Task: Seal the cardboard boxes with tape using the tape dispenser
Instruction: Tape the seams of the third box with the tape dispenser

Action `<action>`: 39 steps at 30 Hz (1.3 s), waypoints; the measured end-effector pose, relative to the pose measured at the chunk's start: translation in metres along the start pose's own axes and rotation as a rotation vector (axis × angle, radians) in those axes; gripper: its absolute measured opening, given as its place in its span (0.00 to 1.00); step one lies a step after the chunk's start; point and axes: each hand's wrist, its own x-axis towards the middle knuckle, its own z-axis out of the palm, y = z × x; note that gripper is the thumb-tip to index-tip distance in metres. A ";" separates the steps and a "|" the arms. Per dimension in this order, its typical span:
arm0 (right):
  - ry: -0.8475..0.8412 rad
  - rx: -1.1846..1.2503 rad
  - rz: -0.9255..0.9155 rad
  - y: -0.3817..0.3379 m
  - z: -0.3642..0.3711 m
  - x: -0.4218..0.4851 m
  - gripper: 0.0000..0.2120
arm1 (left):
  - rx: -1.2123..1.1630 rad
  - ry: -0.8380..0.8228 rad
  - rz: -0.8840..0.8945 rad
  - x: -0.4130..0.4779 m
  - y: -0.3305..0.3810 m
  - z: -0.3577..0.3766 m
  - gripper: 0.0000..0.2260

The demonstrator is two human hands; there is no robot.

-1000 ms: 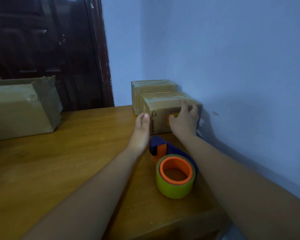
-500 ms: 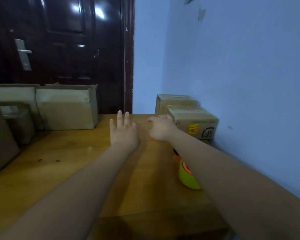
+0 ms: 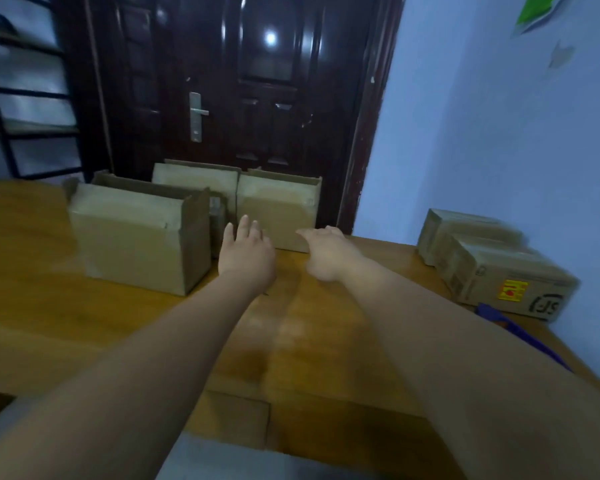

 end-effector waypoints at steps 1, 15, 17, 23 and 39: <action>0.018 0.032 -0.026 -0.010 0.001 0.003 0.34 | 0.001 0.059 0.004 -0.001 -0.016 -0.001 0.25; 0.206 0.255 -0.376 -0.151 0.007 0.055 0.34 | -0.454 0.124 -0.223 0.010 -0.188 0.013 0.28; 0.153 0.206 -0.372 -0.159 0.007 0.060 0.33 | -0.371 0.051 -0.140 0.014 -0.187 0.010 0.34; 0.217 0.214 -0.390 -0.150 0.008 0.055 0.28 | -0.191 0.054 -0.050 0.015 -0.179 -0.007 0.25; 0.532 0.999 0.044 -0.011 -0.027 -0.057 0.12 | -0.157 0.214 0.494 -0.051 -0.011 -0.075 0.09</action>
